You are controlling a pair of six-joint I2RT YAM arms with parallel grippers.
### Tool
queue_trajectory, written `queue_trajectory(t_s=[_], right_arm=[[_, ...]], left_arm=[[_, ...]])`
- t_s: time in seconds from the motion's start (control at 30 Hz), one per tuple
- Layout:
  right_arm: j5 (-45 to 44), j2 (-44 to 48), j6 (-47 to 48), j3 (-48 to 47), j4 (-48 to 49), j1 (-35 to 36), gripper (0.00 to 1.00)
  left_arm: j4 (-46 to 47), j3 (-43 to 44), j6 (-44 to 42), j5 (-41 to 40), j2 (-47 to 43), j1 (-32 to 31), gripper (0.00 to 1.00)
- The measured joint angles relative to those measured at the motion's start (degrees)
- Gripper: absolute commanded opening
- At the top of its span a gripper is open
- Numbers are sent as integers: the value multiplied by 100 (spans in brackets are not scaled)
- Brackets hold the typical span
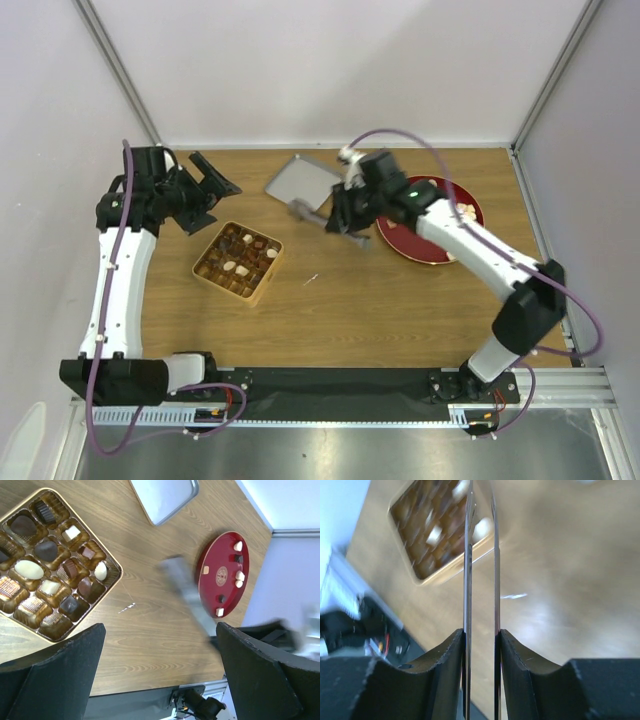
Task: Pack the chocolate
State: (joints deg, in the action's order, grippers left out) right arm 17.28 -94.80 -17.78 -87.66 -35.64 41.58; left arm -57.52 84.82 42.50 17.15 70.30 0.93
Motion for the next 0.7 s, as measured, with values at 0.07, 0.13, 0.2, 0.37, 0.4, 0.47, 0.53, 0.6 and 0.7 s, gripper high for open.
queue_trajectory(t_s=[0.07, 0.13, 0.2, 0.37, 0.4, 0.47, 0.53, 0.6, 0.7], right_arm=[[-83, 319, -11, -15, -144, -442, 39], [-275, 597, -7, -44, -372, -850, 38], [-483, 752, 9, -85, -603, -1176, 38], [-857, 756, 111, -98, -1086, -1910, 38], [-957, 723, 122, -98, -1143, -2037, 38], [-1187, 656, 140, -96, -1235, -2210, 38], [-1547, 568, 140, -96, -1296, -2323, 38], [-1908, 404, 103, -140, -1375, -2441, 38], [-2210, 11, 90, -343, -1469, -2621, 37]], left_arm=[[61, -11, 0, -37, 98, 0, 100], [116, -37, 2, -59, 197, 2, 100], [155, -37, 4, -81, 343, 0, 100], [216, 203, -37, -181, 1025, 4, 100], [245, 282, -55, -229, 1174, 7, 100], [275, 435, -74, -396, 1410, 11, 100], [275, 654, -76, -603, 1602, 13, 100], [328, 876, -85, -780, 1773, 11, 100], [339, 1349, -101, -988, 2181, -52, 100]])
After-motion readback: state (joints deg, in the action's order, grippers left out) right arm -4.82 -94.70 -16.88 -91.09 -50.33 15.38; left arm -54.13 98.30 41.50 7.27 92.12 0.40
